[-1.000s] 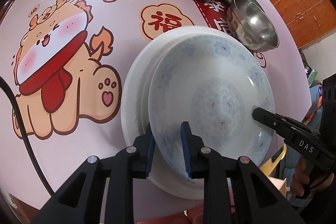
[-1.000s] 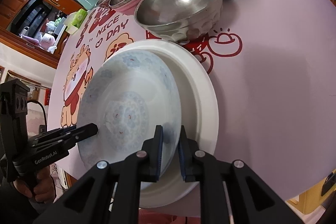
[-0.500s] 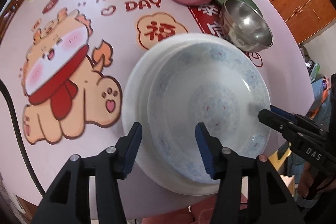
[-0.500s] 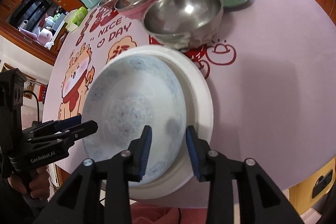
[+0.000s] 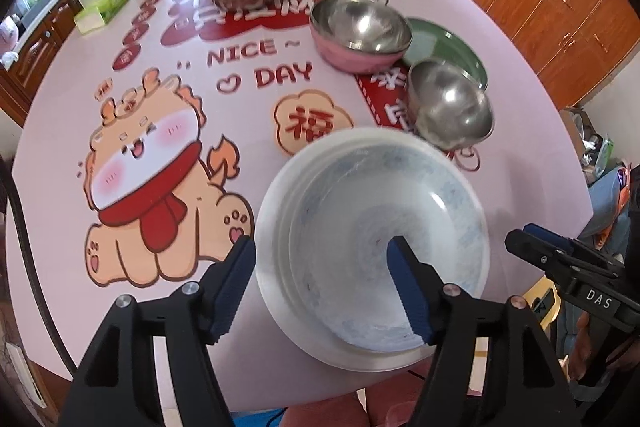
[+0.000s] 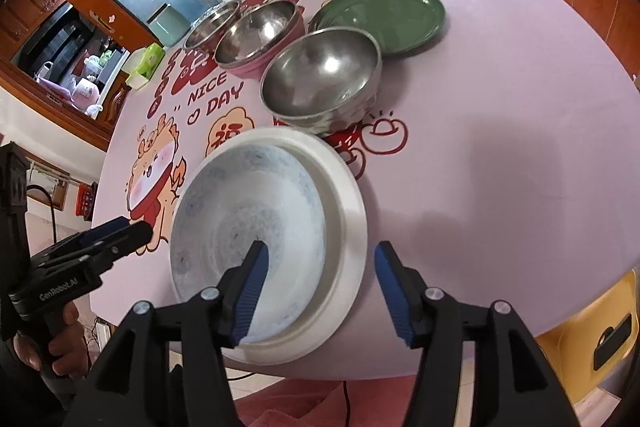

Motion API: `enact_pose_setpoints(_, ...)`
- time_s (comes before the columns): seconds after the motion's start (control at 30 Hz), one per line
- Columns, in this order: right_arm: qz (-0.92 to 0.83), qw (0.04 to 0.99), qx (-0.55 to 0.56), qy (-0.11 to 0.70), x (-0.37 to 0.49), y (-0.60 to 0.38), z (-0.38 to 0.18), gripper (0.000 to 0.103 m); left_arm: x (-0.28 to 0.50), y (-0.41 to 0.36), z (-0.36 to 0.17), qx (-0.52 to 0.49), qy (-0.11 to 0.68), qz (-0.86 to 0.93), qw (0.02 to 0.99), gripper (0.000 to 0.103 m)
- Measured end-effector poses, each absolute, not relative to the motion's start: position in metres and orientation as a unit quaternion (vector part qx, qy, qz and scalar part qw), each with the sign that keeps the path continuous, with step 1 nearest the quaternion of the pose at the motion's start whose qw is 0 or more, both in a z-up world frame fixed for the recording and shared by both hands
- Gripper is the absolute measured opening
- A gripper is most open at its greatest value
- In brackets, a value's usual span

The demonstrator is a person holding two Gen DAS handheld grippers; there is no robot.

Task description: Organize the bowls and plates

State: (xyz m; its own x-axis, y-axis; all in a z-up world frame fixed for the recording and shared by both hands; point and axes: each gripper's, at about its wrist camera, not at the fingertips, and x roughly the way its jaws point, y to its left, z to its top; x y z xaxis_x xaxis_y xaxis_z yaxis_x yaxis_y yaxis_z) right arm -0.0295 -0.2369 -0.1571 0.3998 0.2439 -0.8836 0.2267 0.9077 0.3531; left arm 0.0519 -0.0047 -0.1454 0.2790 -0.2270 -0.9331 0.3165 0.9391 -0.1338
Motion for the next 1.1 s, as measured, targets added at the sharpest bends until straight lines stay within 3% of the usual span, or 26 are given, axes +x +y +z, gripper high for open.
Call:
enact_pose_setpoints(0.5, 0.017, 0.821, 0.201, 0.534, -0.017, -0.277, -0.134, 0.056, 0.057, -0.032, -0.092, 0.01, 0.512, -0.183, 0.839, 0.067)
enact_pose_setpoints(1.1, 0.04, 0.826, 0.179, 0.533, 0.035, -0.353, -0.129, 0.056, 0.114, -0.096, -0.075, -0.013, 0.499, -0.153, 0.853, 0.07)
